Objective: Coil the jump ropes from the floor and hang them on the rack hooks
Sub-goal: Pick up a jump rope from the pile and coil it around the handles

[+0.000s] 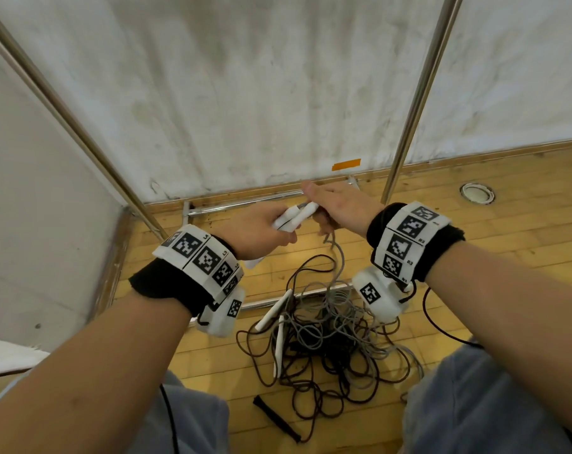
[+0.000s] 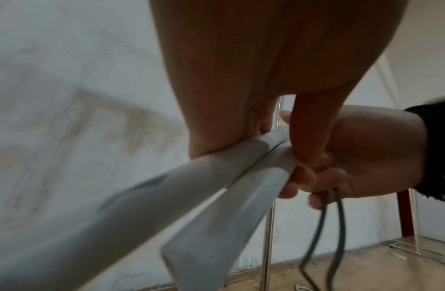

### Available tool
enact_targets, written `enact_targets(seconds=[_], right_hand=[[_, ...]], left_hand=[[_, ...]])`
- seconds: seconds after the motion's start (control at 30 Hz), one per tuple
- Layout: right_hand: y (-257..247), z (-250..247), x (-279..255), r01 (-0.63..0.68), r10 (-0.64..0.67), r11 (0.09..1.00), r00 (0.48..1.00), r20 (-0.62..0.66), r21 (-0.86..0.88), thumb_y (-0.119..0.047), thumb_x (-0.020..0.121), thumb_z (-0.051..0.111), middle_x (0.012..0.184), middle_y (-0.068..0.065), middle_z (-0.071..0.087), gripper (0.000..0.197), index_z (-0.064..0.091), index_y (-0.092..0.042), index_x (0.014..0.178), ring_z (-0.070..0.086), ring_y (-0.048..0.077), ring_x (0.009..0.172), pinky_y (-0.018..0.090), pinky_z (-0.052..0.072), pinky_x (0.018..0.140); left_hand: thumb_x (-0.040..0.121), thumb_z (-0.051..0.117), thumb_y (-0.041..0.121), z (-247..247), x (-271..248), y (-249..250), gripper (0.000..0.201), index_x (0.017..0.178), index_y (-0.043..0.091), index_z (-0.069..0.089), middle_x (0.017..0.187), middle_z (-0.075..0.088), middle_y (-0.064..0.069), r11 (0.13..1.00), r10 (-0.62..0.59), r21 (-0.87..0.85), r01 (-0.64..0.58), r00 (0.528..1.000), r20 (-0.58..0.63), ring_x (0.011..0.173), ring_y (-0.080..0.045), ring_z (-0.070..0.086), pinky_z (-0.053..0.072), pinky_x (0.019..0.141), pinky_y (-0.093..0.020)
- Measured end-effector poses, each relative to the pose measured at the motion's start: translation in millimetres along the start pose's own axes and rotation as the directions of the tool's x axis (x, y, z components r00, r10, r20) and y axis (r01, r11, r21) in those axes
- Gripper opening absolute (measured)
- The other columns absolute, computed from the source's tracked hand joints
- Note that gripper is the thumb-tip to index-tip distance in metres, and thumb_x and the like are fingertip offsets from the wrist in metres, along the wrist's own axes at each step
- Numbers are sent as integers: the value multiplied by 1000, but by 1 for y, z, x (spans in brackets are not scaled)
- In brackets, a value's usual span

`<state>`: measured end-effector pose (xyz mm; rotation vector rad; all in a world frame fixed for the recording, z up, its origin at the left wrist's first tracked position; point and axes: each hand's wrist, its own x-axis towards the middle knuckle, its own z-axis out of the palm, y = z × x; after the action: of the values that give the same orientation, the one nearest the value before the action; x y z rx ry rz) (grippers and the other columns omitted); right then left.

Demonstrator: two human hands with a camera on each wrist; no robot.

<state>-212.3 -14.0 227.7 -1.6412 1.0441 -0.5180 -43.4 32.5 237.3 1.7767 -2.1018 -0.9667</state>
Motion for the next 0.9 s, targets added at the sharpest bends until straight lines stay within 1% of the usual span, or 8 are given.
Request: enact_targets(seconds=[0.1, 0.2, 0.37, 0.47, 0.57, 0.77, 0.83, 0.9], right_hand=[[-1, -7, 1, -29, 27, 997, 999, 28, 72, -41, 96, 45, 48, -11, 36, 37, 58, -10, 80, 34, 9, 43, 26, 43, 53], [-1, -16, 3, 7, -4, 1000, 997, -73, 29, -37, 94, 53, 47, -12, 40, 31, 60, -8, 82, 36, 9, 42, 25, 38, 47], [4, -20, 8, 42, -22, 996, 973, -232, 84, -40, 88, 60, 42, -12, 43, 33, 54, -13, 71, 38, 11, 40, 33, 38, 53], [4, -19, 10, 47, -11, 994, 943, -333, 99, -47, 85, 61, 46, -7, 45, 37, 52, -15, 68, 38, 17, 45, 37, 40, 59], [1, -20, 9, 86, -40, 992, 903, -427, 90, -47, 85, 60, 51, -3, 44, 39, 48, -17, 64, 37, 17, 45, 35, 39, 56], [-1, -24, 8, 148, -87, 984, 885, -458, 98, -45, 89, 56, 55, -4, 40, 39, 46, -18, 63, 33, 12, 47, 27, 31, 50], [-1, -23, 6, 167, -91, 977, 891, -445, 135, -48, 91, 51, 52, -6, 43, 40, 50, -19, 64, 39, 13, 46, 27, 36, 49], [1, -21, 5, 152, -95, 982, 906, -412, 109, -52, 92, 45, 53, -6, 51, 43, 54, -19, 66, 51, 16, 55, 30, 46, 60]], left_hand=[[85, 66, 24, -3, 1, -6, 13, 87, 13, 60, 79, 57, -2, 1000, 3, 19, -3, 1000, -10, 73, -21, 52, 40, 68, -35], [89, 62, 28, -8, -1, -16, 7, 87, 21, 63, 80, 69, 3, 997, -15, -75, 16, 1000, 16, 75, -15, 65, 49, 72, -32], [93, 58, 29, -4, -5, -23, 7, 96, 34, 54, 85, 71, 6, 986, -4, -167, 8, 1000, 24, 76, -11, 70, 55, 75, -35], [95, 54, 26, 1, -6, -20, 8, 103, 29, 54, 83, 68, 2, 973, 12, -231, -13, 1000, -6, 75, -16, 69, 57, 68, -37], [99, 45, 28, 9, -8, -15, 14, 112, 24, 50, 80, 62, 1, 971, 0, -240, -16, 998, -67, 69, -14, 63, 58, 58, -31], [92, 59, 33, 6, -9, -11, 14, 94, 19, 59, 64, 56, 2, 975, -6, -218, -38, 980, -200, 45, -6, 52, 48, 46, -22], [93, 57, 33, 2, -9, -11, 18, 83, 18, 59, 59, 55, 4, 966, -28, -256, -31, 974, -224, 44, -9, 49, 47, 46, -24], [96, 53, 30, 1, -8, -9, 22, 82, 13, 58, 58, 54, 3, 935, -38, -349, -65, 959, -281, 46, -11, 48, 45, 47, -27]])
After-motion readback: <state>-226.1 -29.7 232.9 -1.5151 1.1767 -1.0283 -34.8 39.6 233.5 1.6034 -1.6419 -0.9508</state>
